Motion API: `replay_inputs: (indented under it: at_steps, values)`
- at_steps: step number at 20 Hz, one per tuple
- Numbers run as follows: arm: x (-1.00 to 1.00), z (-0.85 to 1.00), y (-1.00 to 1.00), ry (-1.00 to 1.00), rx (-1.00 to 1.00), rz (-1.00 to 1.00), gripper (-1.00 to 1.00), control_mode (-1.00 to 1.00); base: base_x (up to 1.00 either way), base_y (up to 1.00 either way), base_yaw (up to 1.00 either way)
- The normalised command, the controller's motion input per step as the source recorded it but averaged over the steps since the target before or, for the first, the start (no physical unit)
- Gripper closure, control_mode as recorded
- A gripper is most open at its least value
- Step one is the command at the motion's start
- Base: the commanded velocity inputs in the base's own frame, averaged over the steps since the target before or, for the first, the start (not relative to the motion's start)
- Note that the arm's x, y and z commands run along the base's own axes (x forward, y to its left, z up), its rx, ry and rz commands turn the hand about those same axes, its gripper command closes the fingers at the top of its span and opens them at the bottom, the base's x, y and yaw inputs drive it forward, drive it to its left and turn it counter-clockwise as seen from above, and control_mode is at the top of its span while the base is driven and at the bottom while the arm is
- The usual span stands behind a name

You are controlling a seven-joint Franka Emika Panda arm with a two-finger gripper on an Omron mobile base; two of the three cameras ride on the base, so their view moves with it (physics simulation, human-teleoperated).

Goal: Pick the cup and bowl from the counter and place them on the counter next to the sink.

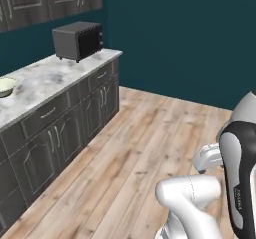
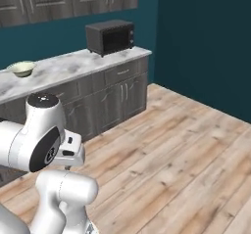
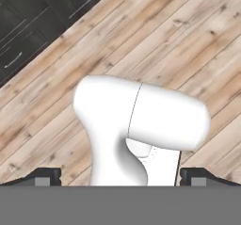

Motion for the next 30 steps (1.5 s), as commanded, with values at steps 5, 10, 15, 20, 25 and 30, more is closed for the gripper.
replay_inputs:
  at_steps: [5, 10, 15, 20, 25, 30]
  values:
    - [0.0, 0.0, 0.0, 0.0, 0.0, 0.0, -1.0, 1.0, 1.0, -0.01, 0.33]
    - [0.0, 0.0, 0.0, 0.0, 0.0, 0.0, -1.0, 1.0, 0.97, -0.05, 0.41]
    - [0.0, 0.0, 0.0, 0.0, 0.0, 0.0, -1.0, 1.0, 0.79, -0.12, 0.48]
    - [0.0, 0.0, 0.0, 0.0, 0.0, 0.0, -1.0, 1.0, 0.73, -0.05, 0.52]
    - [0.0, 0.0, 0.0, 0.0, 0.0, 0.0, -1.0, 1.0, 0.76, -0.08, 0.5]
    - [0.0, 0.0, 0.0, 0.0, 0.0, 0.0, -1.0, 1.0, 0.79, -0.36, 0.36]
